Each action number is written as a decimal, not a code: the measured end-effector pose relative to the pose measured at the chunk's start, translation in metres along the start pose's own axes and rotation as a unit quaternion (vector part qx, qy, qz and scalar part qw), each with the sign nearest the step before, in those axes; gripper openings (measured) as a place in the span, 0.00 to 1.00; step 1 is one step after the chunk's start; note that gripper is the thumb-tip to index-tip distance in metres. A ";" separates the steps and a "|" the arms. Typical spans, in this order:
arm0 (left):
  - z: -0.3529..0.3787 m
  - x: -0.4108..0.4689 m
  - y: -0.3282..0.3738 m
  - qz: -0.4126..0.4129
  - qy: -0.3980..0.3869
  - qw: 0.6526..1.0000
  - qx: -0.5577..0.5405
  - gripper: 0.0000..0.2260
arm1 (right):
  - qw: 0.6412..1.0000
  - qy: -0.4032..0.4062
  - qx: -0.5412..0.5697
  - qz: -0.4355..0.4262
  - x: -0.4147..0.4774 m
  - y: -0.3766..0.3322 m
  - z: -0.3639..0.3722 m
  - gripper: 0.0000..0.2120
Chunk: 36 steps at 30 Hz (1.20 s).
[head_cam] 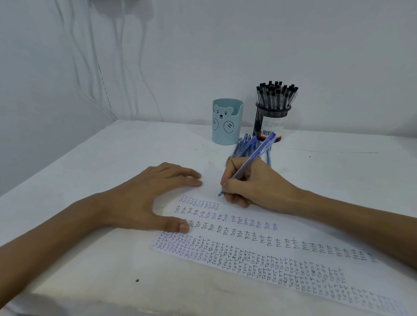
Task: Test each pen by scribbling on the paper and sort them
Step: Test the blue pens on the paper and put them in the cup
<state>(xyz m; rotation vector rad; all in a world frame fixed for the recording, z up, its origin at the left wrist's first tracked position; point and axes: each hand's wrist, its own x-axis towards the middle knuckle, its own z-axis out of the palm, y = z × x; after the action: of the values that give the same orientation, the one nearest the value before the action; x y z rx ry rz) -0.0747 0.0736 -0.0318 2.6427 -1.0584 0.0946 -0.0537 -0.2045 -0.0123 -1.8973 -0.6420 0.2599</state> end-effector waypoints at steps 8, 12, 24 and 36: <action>0.002 0.000 -0.003 0.001 0.001 1.000 0.003 0.38 | 0.999 -0.010 -0.040 -0.025 -0.005 0.000 0.000 0.08; 0.001 0.001 -0.003 0.000 -0.004 1.000 0.006 0.39 | 0.998 -0.020 -0.049 -0.039 -0.004 0.002 0.000 0.08; 0.003 0.001 -0.005 0.004 -0.002 1.000 0.009 0.38 | 0.997 -0.035 -0.058 -0.046 -0.004 0.002 0.002 0.09; 0.002 0.000 -0.004 0.006 0.003 1.000 0.002 0.38 | 0.997 -0.025 -0.063 -0.035 -0.002 0.002 0.001 0.09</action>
<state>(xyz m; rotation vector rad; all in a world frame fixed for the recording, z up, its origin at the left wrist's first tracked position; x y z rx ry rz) -0.0717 0.0758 -0.0352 2.6383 -1.0739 0.1086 -0.0556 -0.2056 -0.0149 -1.9892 -0.7728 0.2264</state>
